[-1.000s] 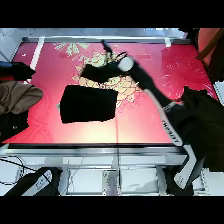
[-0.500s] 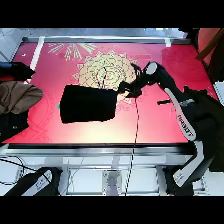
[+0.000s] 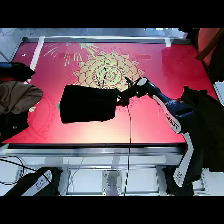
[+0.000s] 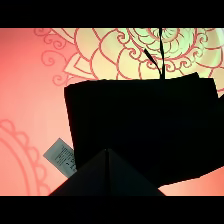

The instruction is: Fold the clothes and pants, and hang the long-sleeved shirts on hangers.

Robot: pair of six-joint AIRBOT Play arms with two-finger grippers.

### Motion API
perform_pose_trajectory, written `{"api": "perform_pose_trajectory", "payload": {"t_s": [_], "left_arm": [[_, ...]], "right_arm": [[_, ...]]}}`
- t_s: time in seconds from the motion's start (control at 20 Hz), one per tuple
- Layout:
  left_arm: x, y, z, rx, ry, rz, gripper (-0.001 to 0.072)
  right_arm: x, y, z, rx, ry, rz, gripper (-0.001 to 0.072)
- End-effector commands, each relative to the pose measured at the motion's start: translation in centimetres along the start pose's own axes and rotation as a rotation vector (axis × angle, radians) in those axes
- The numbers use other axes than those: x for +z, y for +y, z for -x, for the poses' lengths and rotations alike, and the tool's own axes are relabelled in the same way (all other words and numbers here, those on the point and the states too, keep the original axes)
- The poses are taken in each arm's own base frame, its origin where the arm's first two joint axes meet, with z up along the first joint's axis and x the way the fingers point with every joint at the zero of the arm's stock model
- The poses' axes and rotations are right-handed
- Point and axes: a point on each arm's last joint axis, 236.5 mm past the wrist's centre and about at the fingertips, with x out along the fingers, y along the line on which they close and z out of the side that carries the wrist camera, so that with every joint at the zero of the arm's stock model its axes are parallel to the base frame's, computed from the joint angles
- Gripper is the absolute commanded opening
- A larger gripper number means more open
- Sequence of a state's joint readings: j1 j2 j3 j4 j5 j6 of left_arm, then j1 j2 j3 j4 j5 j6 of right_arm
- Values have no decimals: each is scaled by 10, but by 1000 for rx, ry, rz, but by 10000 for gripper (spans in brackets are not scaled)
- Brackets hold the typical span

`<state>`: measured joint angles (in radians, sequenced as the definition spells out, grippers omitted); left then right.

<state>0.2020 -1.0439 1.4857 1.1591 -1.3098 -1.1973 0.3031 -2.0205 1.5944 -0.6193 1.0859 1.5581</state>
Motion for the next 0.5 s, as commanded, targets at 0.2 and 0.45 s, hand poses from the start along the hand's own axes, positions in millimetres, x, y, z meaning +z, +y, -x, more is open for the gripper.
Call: {"api": "perform_pose_trajectory", "payload": {"t_s": [0.2,0.45], "left_arm": [[-5,-1,0,-6,19,0,17],[-5,-2,0,-7,22,1,17]], "right_arm": [[-17,88,-4,262,38,132,30],[14,134,114,232,-89,350,15]]}}
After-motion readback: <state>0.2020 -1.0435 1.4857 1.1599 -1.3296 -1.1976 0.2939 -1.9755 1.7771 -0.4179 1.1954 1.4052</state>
